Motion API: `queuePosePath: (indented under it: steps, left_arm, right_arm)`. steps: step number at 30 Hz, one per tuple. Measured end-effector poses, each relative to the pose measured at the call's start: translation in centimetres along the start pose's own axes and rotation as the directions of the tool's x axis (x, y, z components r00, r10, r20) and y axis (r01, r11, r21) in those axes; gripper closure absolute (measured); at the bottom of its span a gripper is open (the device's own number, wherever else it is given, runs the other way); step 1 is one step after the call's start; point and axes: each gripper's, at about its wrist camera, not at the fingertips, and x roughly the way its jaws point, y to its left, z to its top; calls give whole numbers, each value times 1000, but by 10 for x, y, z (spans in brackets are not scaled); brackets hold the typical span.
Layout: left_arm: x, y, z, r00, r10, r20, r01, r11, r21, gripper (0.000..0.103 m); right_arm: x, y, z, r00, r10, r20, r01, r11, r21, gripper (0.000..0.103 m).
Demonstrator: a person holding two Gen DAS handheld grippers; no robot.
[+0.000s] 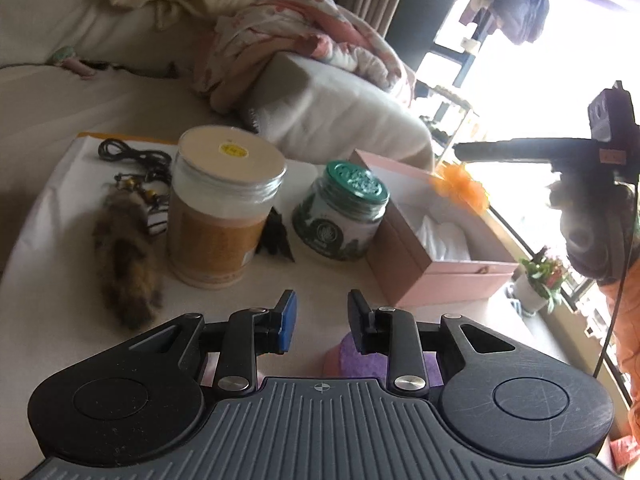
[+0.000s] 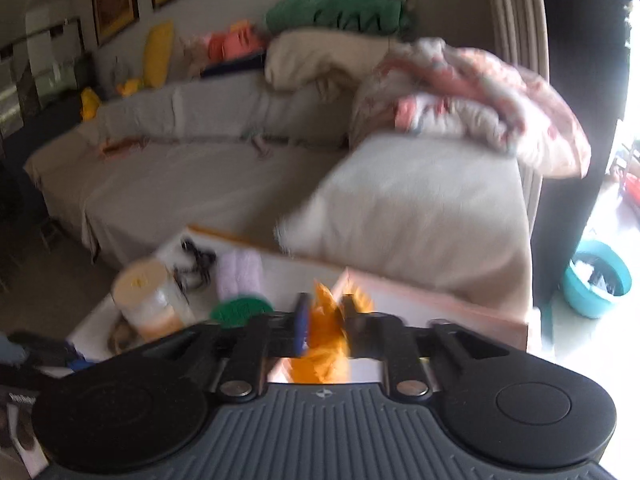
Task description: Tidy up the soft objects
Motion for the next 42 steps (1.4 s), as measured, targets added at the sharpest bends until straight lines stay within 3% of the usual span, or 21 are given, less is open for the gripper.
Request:
queuePosePath:
  steps: [4, 7, 10, 15, 19, 24, 28, 34, 42]
  left_arm:
    - [-13, 11, -2, 998, 65, 24, -65, 998, -6, 72]
    - [-21, 25, -4, 994, 95, 45, -93, 995, -48, 72]
    - [-26, 33, -7, 992, 113, 55, -109, 992, -61, 72]
    - [-36, 51, -11, 971, 228, 75, -218, 969, -118, 72]
    - [-39, 61, -9, 972, 228, 63, -216, 964, -157, 72]
    - [-40, 64, 6, 964, 240, 117, -221, 963, -151, 72]
    - [-11, 83, 38, 969, 229, 91, -207, 957, -203, 72]
    - [54, 119, 61, 946, 316, -67, -323, 928, -184, 69]
    - [73, 129, 77, 953, 295, -67, -300, 950, -84, 69]
  right_arm:
    - [-33, -12, -20, 997, -5, 83, -2, 997, 78, 54]
    - [-57, -18, -42, 989, -79, 126, 63, 990, 127, 42]
    - [-65, -14, -69, 990, -115, 83, 102, 983, 153, 41]
    - [-60, 18, -111, 989, -145, 33, 140, 983, 121, 41]
    - [-45, 51, -128, 989, -142, 38, 139, 988, 67, 39]
    - [-23, 91, -139, 994, -106, 10, 107, 994, -37, 39]
    - [-14, 118, -142, 997, -81, 6, 81, 991, -107, 39]
    - [-17, 134, -141, 999, -50, 4, 49, 987, -155, 39]
    - [-5, 134, -136, 997, -71, -31, 65, 983, -170, 39]
